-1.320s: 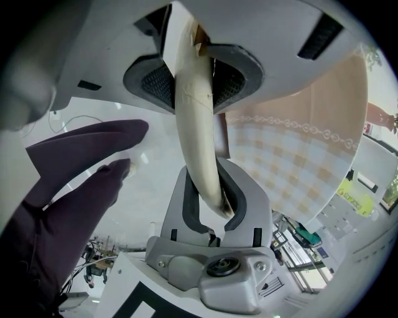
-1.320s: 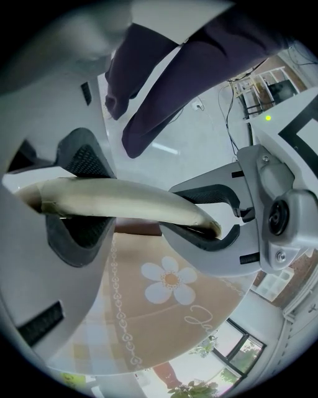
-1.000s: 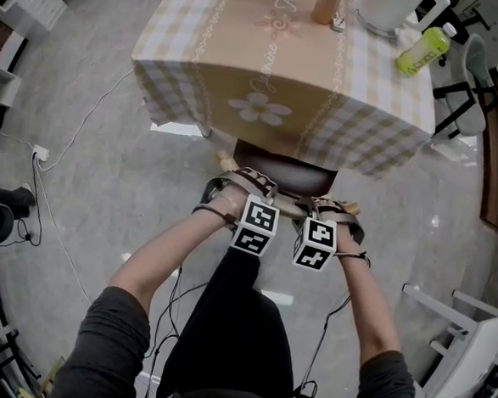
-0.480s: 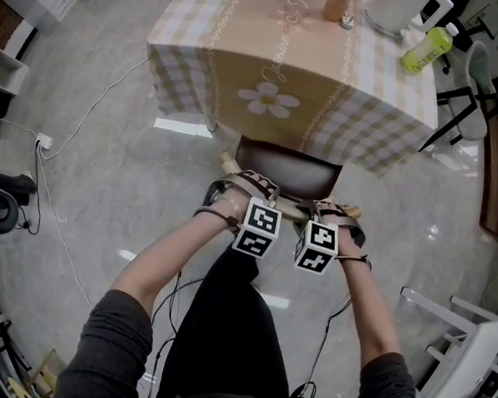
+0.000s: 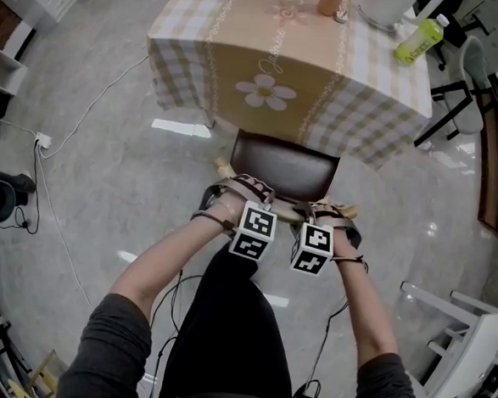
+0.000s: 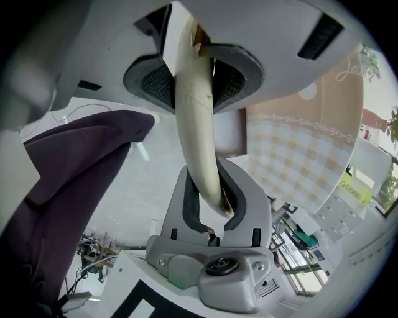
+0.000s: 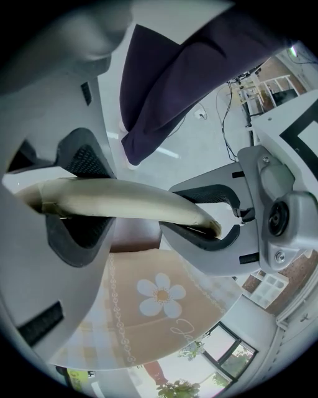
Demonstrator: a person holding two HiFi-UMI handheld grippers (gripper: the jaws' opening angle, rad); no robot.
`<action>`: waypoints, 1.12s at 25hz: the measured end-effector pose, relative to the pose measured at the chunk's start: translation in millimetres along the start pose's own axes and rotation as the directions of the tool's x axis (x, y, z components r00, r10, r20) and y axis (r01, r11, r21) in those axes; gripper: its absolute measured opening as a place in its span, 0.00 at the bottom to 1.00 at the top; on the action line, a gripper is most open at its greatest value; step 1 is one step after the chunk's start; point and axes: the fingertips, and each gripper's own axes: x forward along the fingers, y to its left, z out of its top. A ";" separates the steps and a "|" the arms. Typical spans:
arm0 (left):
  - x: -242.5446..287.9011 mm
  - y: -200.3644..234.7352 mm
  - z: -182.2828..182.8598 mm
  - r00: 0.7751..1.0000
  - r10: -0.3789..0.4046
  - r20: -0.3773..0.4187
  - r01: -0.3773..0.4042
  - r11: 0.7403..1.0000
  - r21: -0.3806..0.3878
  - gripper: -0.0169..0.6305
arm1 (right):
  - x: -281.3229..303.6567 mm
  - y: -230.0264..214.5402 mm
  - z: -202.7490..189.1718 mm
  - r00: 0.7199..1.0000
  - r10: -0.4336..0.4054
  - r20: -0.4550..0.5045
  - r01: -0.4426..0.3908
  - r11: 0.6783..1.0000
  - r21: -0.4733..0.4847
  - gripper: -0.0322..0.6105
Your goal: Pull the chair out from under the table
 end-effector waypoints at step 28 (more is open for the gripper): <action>-11.0 -67.4 17.0 1.000 -0.005 -0.008 0.005 1.000 0.014 0.26 | -10.2 67.5 20.1 1.000 -0.009 0.005 0.009 1.000 0.012 0.27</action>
